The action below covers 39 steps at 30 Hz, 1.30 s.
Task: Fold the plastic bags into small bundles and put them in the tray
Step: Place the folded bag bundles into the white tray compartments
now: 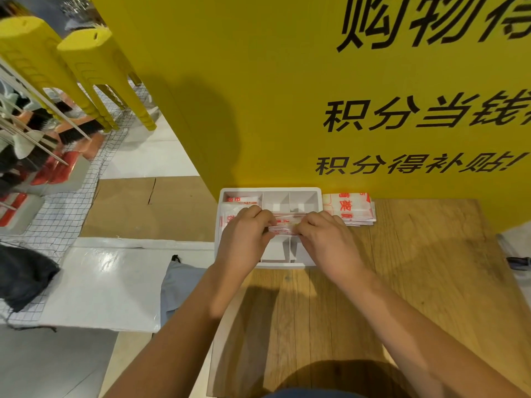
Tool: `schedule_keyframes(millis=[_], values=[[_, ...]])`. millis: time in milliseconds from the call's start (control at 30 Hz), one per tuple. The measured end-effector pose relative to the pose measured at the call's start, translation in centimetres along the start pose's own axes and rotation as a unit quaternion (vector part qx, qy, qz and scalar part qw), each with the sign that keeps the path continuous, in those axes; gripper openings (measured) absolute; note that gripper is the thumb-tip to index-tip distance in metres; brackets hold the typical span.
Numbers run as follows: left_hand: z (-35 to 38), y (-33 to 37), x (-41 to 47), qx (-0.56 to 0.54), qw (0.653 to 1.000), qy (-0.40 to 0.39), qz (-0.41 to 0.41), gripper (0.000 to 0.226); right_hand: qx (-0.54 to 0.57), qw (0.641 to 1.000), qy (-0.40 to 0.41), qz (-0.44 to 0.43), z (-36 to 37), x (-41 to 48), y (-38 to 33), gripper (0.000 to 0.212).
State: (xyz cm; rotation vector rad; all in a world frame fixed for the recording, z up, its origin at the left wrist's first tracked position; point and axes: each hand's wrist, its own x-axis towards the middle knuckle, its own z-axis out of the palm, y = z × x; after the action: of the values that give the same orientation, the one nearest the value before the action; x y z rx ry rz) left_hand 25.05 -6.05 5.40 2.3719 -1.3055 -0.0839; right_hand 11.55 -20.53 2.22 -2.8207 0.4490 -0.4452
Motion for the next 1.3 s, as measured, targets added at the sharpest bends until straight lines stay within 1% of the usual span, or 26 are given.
schedule_keyframes(millis=[67, 133, 200, 300, 367, 433, 500, 567, 633, 700, 733, 867, 967, 1067, 1200, 1300], values=[[-0.2, 0.0, -0.1, -0.006, 1.0, 0.004, 0.002, 0.02, 0.008, 1.0, 0.002, -0.001, -0.3, 0.1, -0.2, 0.021], [-0.4, 0.2, -0.2, -0.01, 1.0, 0.005, 0.006, 0.019, 0.031, 1.0, 0.003, 0.001, -0.8, 0.0, -0.4, 0.013], [-0.4, 0.8, -0.3, -0.01, 1.0, 0.0, 0.014, 0.019, 0.059, 0.998, 0.002, 0.025, -1.6, -0.5, -0.2, 0.013], [-0.1, 2.2, -0.1, -0.014, 0.999, -0.007, 0.032, 0.02, 0.097, 0.989, 0.02, 0.112, -3.1, -1.5, 1.5, 0.02], [0.2, 3.6, 0.4, -0.02, 0.999, -0.015, 0.042, 0.018, 0.086, 0.98, 0.026, 0.176, -3.8, -2.1, 3.6, 0.025], [0.7, 5.1, 1.0, -0.023, 0.998, -0.022, 0.055, 0.017, 0.054, 0.977, 0.01, 0.208, -4.0, -2.3, 6.1, 0.03], [1.3, 6.4, 1.9, -0.023, 0.997, -0.037, 0.061, 0.02, 0.03, 0.978, -0.027, 0.207, -4.1, -2.0, 8.1, 0.037], [2.2, 7.5, 3.0, -0.014, 0.996, -0.054, 0.064, 0.026, 0.01, 0.983, -0.066, 0.17, -4.0, -1.4, 9.4, 0.043], [2.9, 8.4, 4.1, 0.003, 0.995, -0.072, 0.066, 0.032, -0.012, 0.985, -0.114, 0.127, -3.7, -1.1, 10.1, 0.044], [3.5, 9.2, 5.1, 0.019, 0.994, -0.086, 0.071, 0.035, -0.029, 0.981, -0.157, 0.112, -3.4, -1.4, 10.5, 0.042], [3.8, 9.5, 5.6, 0.027, 0.993, -0.092, 0.073, 0.036, -0.025, 0.981, -0.158, 0.113, -3.3, -1.9, 10.7, 0.041], [5.1, 11.1, 7.2, 0.075, 0.986, -0.126, 0.074, 0.045, 0.012, 0.99, -0.101, 0.102, -3.4, -4.5, 12.0, 0.03], [6.8, 12.8, 7.7, 0.137, 0.971, -0.178, 0.078, 0.055, 0.041, 0.99, -0.083, 0.109, -3.4, -5.5, 12.9, 0.03], [8.3, 14.0, 7.3, 0.178, 0.96, -0.209, 0.06, 0.058, 0.071, 0.987, -0.079, 0.117, -3.8, -5.9, 13.6, 0.033], [8.9, 14.6, 6.8, 0.168, 0.962, -0.209, 0.045, 0.064, 0.083, 0.984, -0.073, 0.138, -4.8, -5.8, 13.9, 0.045], [8.5, 15.0, 6.2, 0.121, 0.971, -0.203, 0.044, 0.059, 0.103, 0.981, -0.065, 0.152, -5.4, -5.7, 14.3, 0.043]])
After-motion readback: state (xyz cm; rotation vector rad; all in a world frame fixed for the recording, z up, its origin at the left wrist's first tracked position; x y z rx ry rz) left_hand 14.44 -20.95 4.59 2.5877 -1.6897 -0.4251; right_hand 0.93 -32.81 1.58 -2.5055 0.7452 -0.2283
